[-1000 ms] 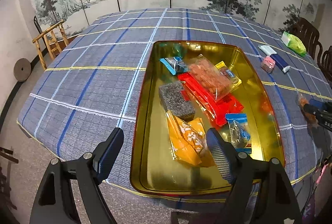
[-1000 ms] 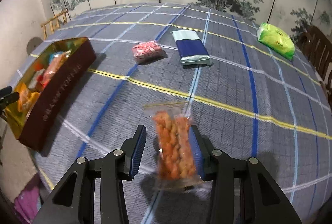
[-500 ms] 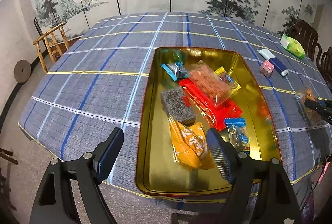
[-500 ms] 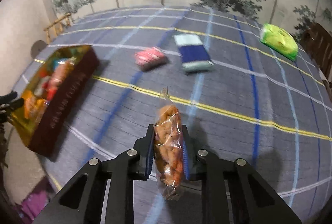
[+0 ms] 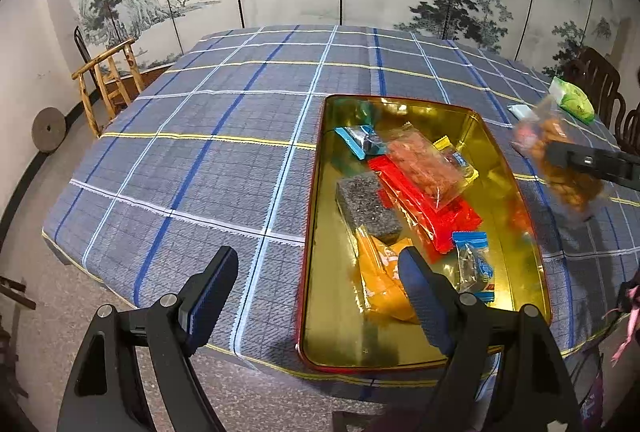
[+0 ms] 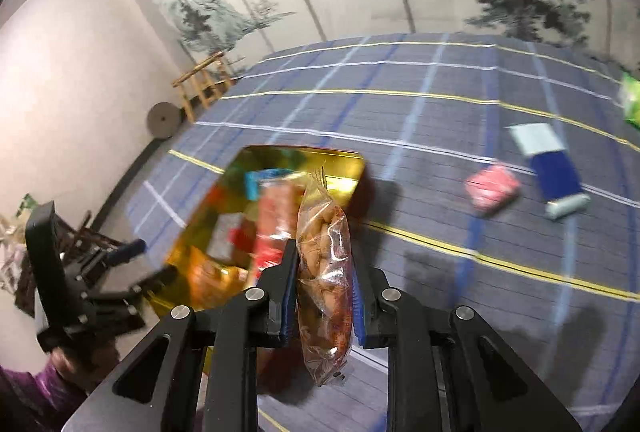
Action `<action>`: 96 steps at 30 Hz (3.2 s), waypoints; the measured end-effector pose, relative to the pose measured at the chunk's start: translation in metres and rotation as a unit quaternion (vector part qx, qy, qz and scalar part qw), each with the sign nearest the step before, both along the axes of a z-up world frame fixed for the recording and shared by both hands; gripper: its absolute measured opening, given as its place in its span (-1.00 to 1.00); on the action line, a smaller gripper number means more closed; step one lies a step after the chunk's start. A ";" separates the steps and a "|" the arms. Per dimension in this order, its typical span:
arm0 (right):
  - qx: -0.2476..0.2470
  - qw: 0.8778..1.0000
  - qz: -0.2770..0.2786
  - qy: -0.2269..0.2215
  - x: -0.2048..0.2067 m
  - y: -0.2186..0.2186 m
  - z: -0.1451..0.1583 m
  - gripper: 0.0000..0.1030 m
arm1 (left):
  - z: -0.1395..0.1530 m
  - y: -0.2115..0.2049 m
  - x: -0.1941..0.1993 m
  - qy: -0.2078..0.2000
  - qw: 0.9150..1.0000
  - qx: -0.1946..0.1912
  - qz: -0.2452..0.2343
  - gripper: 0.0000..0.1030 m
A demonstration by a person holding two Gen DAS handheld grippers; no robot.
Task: Organize snacks
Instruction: 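Carry the pastry bag with the right tool over the gold tin, then lower the pastry bag into the tin and open the right tool, then move the left tool to the pink wrapped candy and grasp it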
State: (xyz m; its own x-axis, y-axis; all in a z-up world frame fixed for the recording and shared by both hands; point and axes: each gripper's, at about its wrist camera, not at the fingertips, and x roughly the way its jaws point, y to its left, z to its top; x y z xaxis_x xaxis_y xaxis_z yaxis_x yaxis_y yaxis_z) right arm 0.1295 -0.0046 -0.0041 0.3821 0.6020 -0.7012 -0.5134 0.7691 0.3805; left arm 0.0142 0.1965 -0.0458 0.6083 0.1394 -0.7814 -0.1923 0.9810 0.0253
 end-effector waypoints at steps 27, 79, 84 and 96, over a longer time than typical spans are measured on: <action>0.008 0.994 0.067 0.088 0.012 0.108 -0.049 -0.53 | -0.006 0.014 -0.002 0.007 1.000 -0.008 0.001 0.61; -0.077 0.985 -0.138 -0.070 0.001 -0.091 -0.035 0.39 | 0.008 -0.018 0.000 0.005 0.999 0.044 -0.022 0.63; -0.102 0.970 -0.207 -0.072 0.014 -0.147 -0.042 0.63 | 0.011 -0.033 0.006 0.006 0.998 0.059 -0.035 0.63; -0.162 0.952 -0.257 -0.040 0.034 -0.217 -0.074 0.79 | 0.013 -0.076 0.032 0.012 0.993 0.089 -0.073 0.65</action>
State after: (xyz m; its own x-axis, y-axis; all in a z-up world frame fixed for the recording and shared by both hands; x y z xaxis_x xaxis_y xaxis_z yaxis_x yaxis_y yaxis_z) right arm 0.1635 -0.2221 -0.0782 0.6278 0.0778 -0.7745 -0.0543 0.9969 0.0561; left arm 0.0465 0.1206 -0.0324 0.6138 0.1878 -0.7668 -0.0446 0.9780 0.2039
